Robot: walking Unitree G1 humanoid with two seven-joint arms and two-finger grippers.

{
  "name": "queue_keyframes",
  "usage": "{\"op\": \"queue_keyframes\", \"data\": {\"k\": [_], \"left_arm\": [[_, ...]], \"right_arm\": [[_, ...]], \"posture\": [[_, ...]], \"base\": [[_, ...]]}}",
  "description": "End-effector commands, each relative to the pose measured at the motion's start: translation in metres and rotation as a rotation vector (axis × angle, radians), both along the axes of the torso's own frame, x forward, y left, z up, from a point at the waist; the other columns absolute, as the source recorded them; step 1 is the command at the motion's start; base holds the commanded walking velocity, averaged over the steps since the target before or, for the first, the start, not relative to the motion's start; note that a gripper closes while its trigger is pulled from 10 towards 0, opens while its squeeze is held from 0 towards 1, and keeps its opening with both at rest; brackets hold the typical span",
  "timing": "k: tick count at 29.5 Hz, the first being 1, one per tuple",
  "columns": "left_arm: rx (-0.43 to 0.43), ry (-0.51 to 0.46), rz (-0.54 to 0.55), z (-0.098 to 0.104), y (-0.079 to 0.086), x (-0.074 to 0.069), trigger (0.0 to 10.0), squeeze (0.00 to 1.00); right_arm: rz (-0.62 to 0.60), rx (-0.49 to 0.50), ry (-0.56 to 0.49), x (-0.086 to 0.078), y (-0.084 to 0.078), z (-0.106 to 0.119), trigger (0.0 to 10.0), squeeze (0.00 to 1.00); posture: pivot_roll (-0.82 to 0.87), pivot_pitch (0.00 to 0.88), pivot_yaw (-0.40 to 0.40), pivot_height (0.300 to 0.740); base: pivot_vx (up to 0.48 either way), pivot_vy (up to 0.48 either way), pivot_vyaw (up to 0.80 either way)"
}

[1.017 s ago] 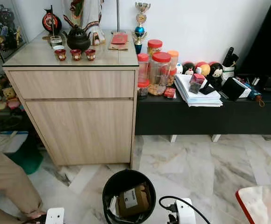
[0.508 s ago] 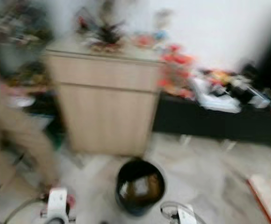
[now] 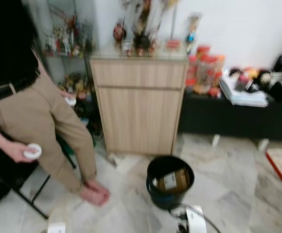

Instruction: Picking trash to rubbish bin

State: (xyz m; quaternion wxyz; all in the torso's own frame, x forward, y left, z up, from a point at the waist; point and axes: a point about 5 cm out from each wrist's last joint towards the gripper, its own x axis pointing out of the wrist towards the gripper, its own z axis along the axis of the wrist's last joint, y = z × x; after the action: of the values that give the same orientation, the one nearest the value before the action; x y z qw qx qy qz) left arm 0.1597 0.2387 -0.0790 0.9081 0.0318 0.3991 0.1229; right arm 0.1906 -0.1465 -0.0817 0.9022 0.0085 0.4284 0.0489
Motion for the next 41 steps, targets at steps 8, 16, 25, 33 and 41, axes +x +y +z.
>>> {"op": "queue_keyframes", "data": {"k": [8, 16, 25, 33, 41], "left_arm": [[0.021, -0.080, -0.016, 0.011, 0.000, 0.022, 10.0, 0.00], [0.043, -0.167, -0.117, 0.028, -0.010, 0.055, 10.0, 0.00], [0.045, -0.182, -0.274, 0.038, -0.030, 0.079, 10.0, 0.00], [0.060, -0.160, -0.341, 0.038, -0.036, 0.083, 10.0, 0.00], [0.059, -0.154, -0.336, 0.038, -0.036, 0.083, 10.0, 0.00]], "right_arm": [[-0.011, 0.032, -0.056, 0.014, 0.004, 0.008, 10.0, 0.00], [-0.035, 0.027, -0.052, 0.015, 0.002, 0.008, 10.0, 0.00], [-0.136, 0.019, -0.043, 0.010, -0.011, 0.006, 10.0, 0.00], [-0.185, 0.021, -0.050, 0.009, -0.016, 0.006, 10.0, 0.00], [-0.183, 0.032, -0.051, 0.010, -0.011, 0.006, 10.0, 0.00]], "posture": [[0.05, 0.000, -0.048, 0.740], [0.05, 0.000, -0.043, 0.740], [0.01, 0.000, 0.003, 0.740], [-0.01, 0.000, 0.029, 0.740], [0.00, 0.000, 0.021, 0.740]], "base": [[-0.069, 0.000, 0.00], [0.000, 0.000, 0.00], [0.000, 0.000, 0.00], [0.000, 0.000, 0.00], [0.000, 0.000, 0.00]]}}
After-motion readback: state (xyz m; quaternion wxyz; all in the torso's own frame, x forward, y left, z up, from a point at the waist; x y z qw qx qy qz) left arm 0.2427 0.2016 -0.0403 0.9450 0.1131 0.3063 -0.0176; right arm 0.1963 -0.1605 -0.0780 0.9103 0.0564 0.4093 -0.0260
